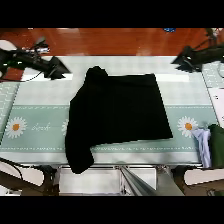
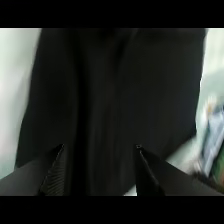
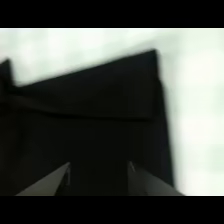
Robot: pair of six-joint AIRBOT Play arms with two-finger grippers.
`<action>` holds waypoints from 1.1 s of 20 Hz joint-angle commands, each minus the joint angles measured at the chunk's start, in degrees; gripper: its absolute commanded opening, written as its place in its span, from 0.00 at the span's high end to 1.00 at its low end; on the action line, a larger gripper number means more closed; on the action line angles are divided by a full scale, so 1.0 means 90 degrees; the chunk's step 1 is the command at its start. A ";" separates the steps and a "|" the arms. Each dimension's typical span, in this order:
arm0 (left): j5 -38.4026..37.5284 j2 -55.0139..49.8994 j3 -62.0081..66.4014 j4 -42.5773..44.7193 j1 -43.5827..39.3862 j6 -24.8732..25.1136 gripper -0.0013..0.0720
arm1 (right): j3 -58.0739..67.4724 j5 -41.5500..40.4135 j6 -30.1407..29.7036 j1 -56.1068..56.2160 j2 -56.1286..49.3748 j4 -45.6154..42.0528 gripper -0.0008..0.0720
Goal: Fold the shirts.
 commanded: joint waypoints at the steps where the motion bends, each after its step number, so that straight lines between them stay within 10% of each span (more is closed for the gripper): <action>1: -0.0731 0.0974 -0.1188 0.0483 0.0799 0.0151 0.30 | -0.0872 0.0245 0.0204 -0.0342 0.1139 -0.1960 0.42; 9: 0.0663 0.3087 -0.6436 0.1175 0.2975 0.0503 0.30 | -0.6846 -0.1396 -0.0556 -0.0461 0.4609 -0.0374 0.42; 22: 0.1234 0.2514 -0.6985 0.1345 0.0925 0.0406 0.30 | -0.7536 -0.1081 -0.0617 -0.0459 0.5389 0.0185 0.42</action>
